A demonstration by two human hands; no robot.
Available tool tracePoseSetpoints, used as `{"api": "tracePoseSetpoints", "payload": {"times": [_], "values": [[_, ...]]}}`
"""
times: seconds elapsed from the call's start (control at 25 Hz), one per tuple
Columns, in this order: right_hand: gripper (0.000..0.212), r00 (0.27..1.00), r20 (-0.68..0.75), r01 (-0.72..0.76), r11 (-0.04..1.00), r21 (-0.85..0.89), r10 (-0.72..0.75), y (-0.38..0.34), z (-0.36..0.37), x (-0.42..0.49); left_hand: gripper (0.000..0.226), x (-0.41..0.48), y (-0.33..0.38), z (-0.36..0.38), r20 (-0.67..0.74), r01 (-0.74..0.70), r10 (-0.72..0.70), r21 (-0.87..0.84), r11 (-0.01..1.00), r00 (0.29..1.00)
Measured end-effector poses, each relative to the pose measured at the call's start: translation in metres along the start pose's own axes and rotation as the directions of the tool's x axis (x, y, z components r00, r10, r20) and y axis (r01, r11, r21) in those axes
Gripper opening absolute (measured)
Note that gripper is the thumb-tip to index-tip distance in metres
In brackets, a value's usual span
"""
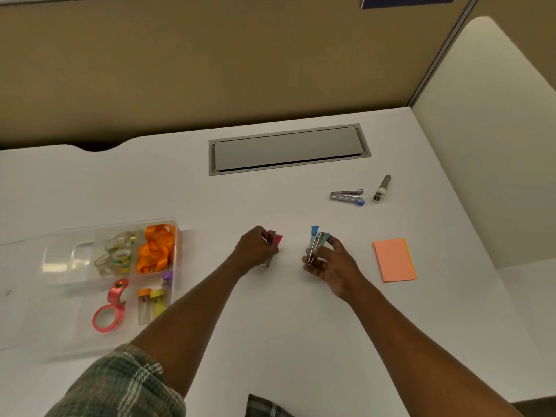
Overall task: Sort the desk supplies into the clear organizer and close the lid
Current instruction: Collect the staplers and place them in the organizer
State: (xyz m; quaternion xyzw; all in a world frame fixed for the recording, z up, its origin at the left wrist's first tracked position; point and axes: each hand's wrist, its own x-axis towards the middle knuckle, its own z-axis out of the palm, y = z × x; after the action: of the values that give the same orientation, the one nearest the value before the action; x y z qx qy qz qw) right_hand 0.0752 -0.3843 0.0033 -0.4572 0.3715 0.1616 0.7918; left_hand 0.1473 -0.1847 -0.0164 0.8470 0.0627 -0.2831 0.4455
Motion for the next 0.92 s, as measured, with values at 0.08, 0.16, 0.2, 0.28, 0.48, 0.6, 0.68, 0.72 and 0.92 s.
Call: {"api": "tracePoseSetpoints", "payload": {"times": [0.08,0.16,0.2,0.28,0.48,0.6,0.68,0.72,0.92], "values": [[0.034,0.999,0.042,-0.010,0.999,0.033,0.009,0.009,0.019,-0.009,0.018,-0.025,-0.003,-0.010,0.141,0.128,-0.083,-0.347,0.929,0.987],[0.032,0.995,0.092,-0.039,0.998,0.055,0.034,0.018,0.043,-0.016,0.016,-0.050,-0.011,-0.025,0.209,0.200,-0.092,-0.588,0.784,0.974],[0.033,0.991,0.123,-0.055,0.998,0.040,0.050,0.023,0.058,-0.019,0.017,-0.061,-0.018,-0.035,0.216,0.215,-0.090,-0.676,0.705,0.972],[0.037,0.980,0.186,-0.063,0.997,-0.041,0.070,0.032,0.090,-0.023,0.025,-0.077,-0.032,-0.060,0.224,0.231,-0.085,-0.775,0.588,0.971],[0.045,0.956,0.283,0.001,0.968,-0.250,0.072,0.062,0.187,-0.035,0.036,-0.111,-0.068,-0.136,0.164,0.177,-0.068,-0.864,0.472,0.984],[0.048,0.952,0.296,0.011,0.960,-0.279,0.075,0.086,0.250,-0.039,0.028,-0.126,-0.095,-0.185,0.040,0.108,-0.146,-0.866,0.488,0.988],[0.042,0.952,0.295,0.005,0.956,-0.293,0.086,0.103,0.290,-0.041,0.024,-0.131,-0.116,-0.217,-0.045,0.072,-0.208,-0.850,0.521,0.977],[0.037,0.950,0.297,-0.001,0.951,-0.309,0.097,0.112,0.309,-0.042,0.022,-0.133,-0.128,-0.233,-0.085,0.060,-0.244,-0.843,0.534,0.966],[0.032,0.945,0.286,-0.024,0.908,-0.418,0.156,0.150,0.392,-0.038,0.018,-0.137,-0.167,-0.298,-0.298,0.032,-0.353,-0.724,0.689,0.887]]}}
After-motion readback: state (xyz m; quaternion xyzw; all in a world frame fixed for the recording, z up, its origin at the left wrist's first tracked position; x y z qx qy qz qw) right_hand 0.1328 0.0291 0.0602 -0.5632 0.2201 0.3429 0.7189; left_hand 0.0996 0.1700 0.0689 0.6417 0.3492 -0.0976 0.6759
